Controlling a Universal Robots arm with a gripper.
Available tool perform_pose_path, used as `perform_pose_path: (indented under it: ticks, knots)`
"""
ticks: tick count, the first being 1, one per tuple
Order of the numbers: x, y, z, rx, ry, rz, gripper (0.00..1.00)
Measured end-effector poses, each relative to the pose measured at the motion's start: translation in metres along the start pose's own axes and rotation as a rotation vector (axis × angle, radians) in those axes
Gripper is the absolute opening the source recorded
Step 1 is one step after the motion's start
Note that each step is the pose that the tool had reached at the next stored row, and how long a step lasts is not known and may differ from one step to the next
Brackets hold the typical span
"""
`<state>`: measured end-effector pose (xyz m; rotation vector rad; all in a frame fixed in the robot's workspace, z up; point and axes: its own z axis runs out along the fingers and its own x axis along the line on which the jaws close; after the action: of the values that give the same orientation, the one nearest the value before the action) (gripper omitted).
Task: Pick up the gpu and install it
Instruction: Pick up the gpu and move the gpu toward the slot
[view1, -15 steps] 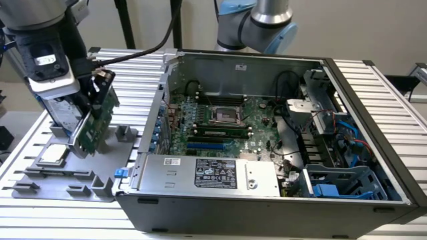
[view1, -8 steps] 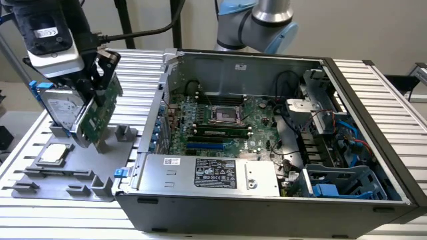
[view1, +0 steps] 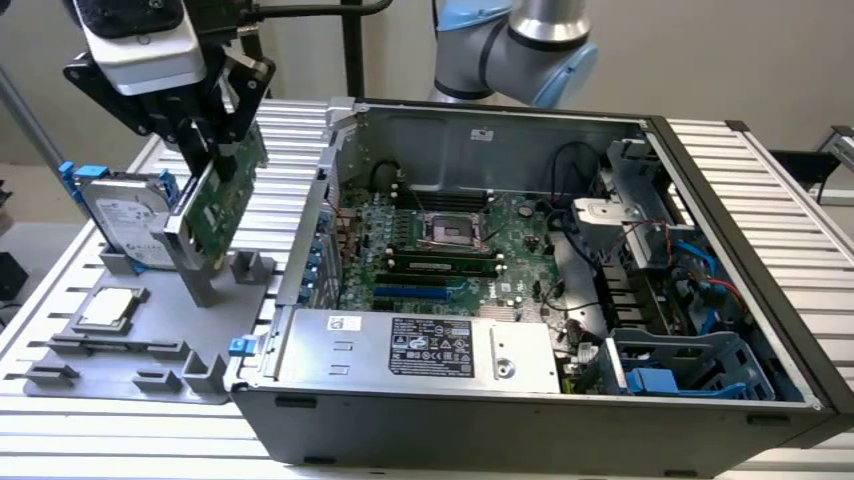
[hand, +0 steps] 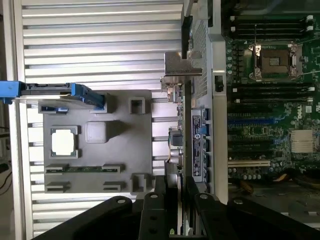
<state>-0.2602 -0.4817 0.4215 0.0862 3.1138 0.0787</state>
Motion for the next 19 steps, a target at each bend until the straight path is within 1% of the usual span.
perform_pose_path:
  ticks: [4, 7, 14, 19]
  knots:
    - [-0.019, 0.0018, -0.0141, -0.0005, 0.0025, 0.000, 0.27]
    - [-0.033, 0.0031, -0.0202, -0.0013, 0.0037, 0.000, 0.27]
    - [-0.064, 0.0058, -0.0214, -0.0045, 0.0050, 0.000, 0.27]
    - [-0.087, 0.0095, -0.0207, -0.0046, 0.0052, 0.000, 0.27]
